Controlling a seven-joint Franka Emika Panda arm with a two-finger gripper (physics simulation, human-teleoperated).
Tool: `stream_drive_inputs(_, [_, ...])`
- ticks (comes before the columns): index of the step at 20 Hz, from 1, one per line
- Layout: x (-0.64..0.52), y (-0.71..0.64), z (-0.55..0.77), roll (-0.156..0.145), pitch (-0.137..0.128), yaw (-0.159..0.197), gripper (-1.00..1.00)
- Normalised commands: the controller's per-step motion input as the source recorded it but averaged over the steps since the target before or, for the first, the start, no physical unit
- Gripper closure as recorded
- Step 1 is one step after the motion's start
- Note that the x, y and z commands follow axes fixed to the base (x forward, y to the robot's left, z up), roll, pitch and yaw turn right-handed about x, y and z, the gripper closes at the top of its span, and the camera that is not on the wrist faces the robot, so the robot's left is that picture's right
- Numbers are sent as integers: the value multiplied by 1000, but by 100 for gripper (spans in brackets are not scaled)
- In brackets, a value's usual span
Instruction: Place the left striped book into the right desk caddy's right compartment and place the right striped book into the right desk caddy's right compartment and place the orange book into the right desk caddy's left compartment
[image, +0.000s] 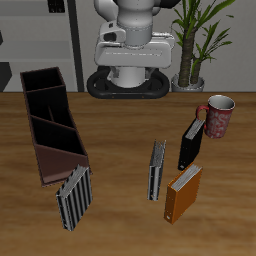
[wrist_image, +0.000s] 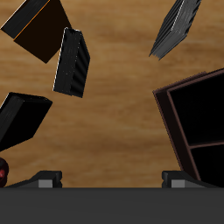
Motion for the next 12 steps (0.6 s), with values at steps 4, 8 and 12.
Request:
stream_drive_inputs(4, [1,-48,31,-16,-4,-7,-100])
stream_drive_inputs(8, [16,-7,84,-18,-20,-5,-100])
stream_drive_inputs(12, [192,4,60,-58,-24,-25,-100])
